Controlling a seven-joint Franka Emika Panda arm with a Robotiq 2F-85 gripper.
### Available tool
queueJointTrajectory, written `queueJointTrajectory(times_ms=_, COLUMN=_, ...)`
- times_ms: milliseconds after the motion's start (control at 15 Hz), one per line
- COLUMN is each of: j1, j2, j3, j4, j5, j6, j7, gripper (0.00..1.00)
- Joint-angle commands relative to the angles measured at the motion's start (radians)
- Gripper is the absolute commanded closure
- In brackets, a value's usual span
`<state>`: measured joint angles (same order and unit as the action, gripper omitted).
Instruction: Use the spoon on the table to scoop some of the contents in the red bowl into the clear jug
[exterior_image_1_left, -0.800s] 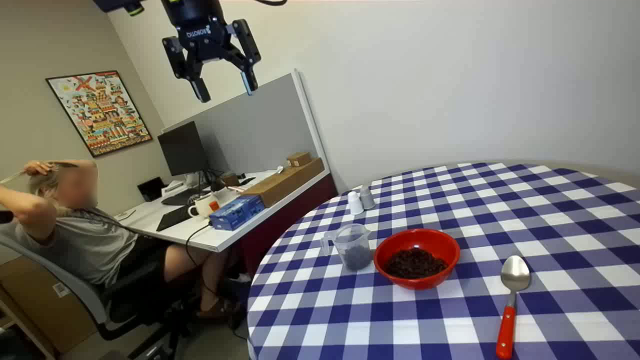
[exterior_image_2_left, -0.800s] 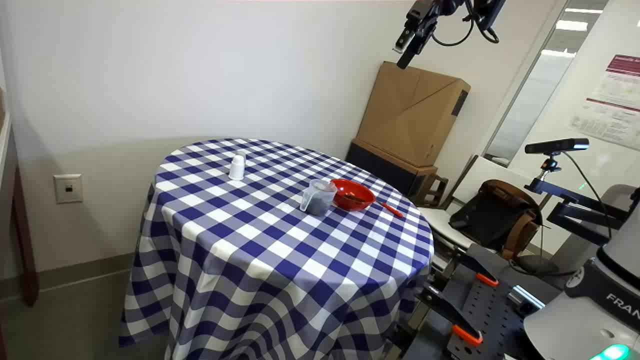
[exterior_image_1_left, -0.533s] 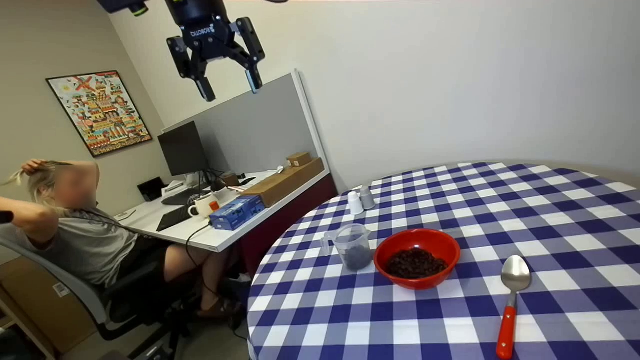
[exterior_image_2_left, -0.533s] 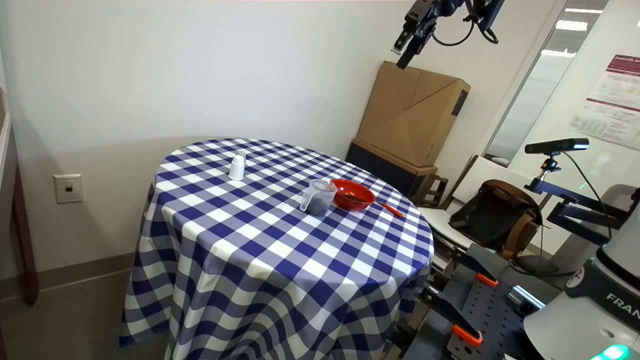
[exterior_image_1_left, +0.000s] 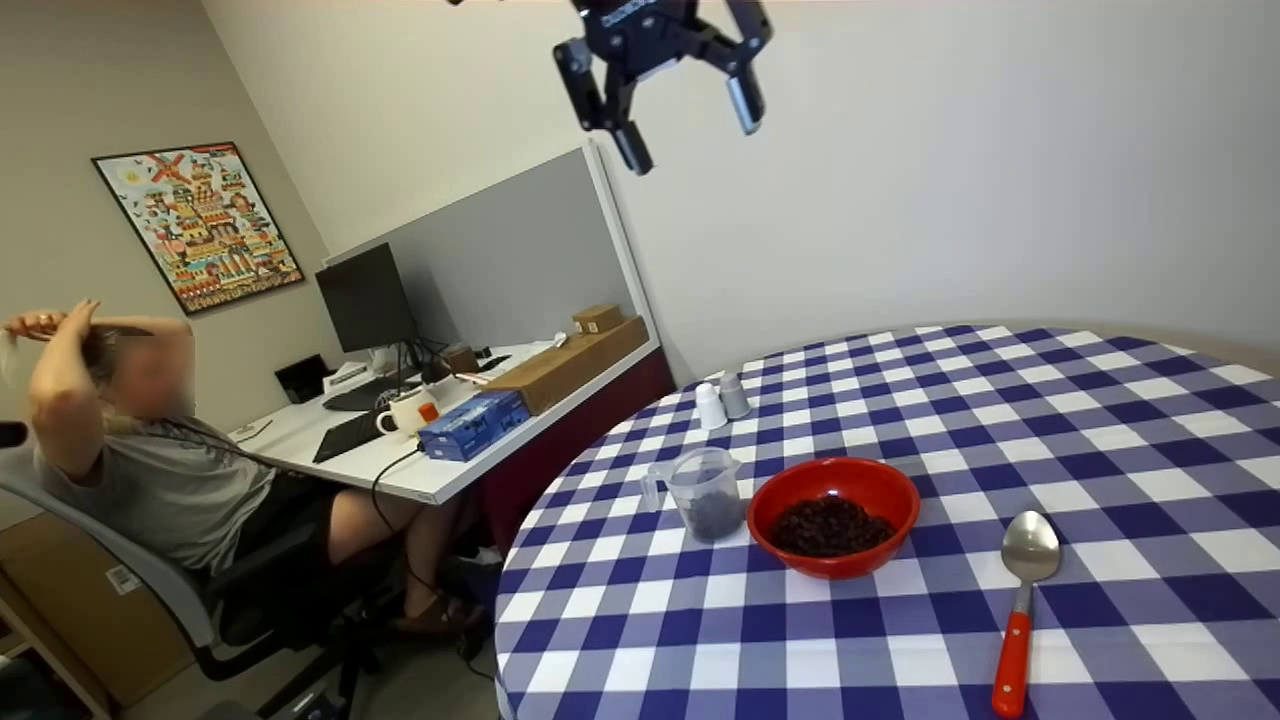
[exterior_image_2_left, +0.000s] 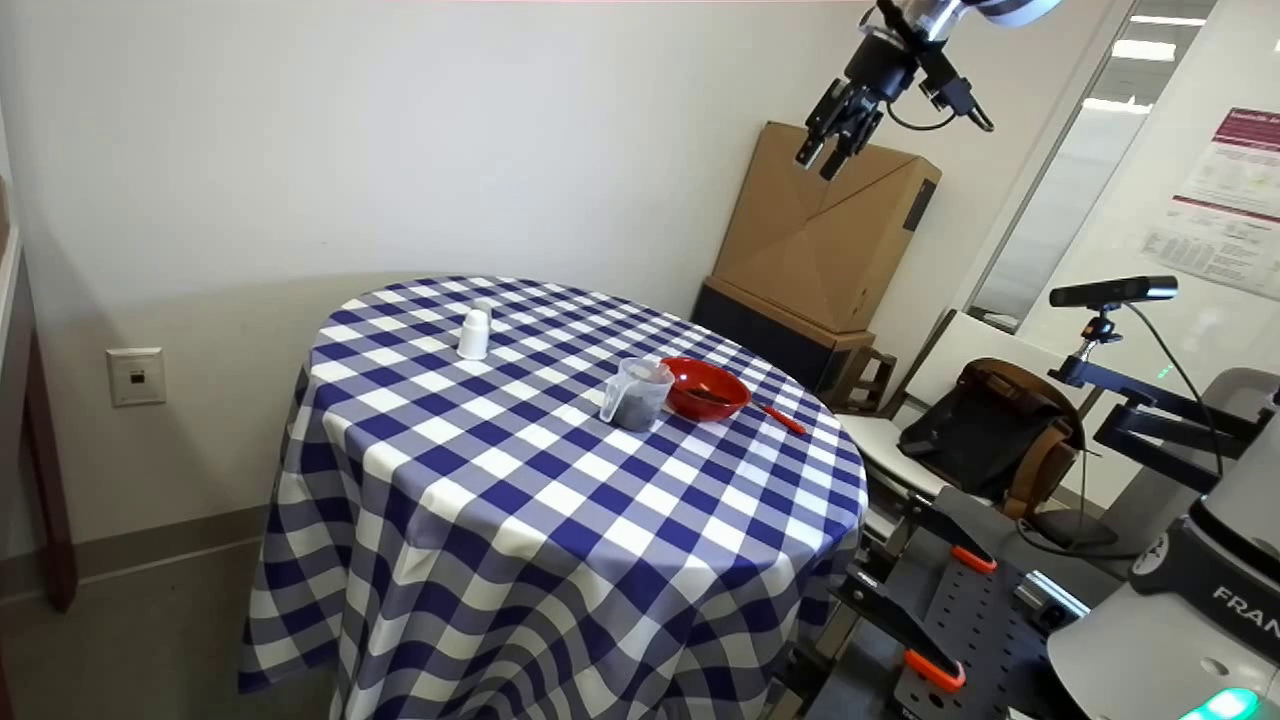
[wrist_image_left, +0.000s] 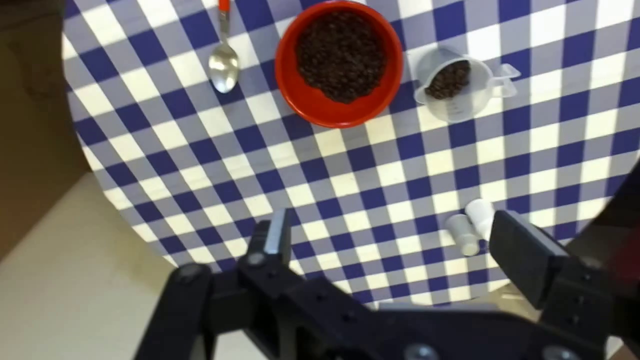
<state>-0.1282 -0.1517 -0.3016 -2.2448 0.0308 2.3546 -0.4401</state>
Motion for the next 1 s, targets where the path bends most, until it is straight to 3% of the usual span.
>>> queueJointTrajectory(times_ms=0, j1=-0.069, j2=0.235, j3=-0.035, j4=0.191, j5=0.02, j6=-0.035, j7=-0.058, gripper=0.0)
queueJointTrajectory(times_ms=333, j1=-0.177, j2=0.438, j3=0.006, j4=0.307, j5=0.028, j6=-0.079, j7=-0.097, gripper=0.0)
queueJointTrajectory(times_ms=933, j1=-0.322, j2=0.619, j3=0.075, j4=0.32, j5=0.048, j6=-0.002, j7=-0.097, gripper=0.0)
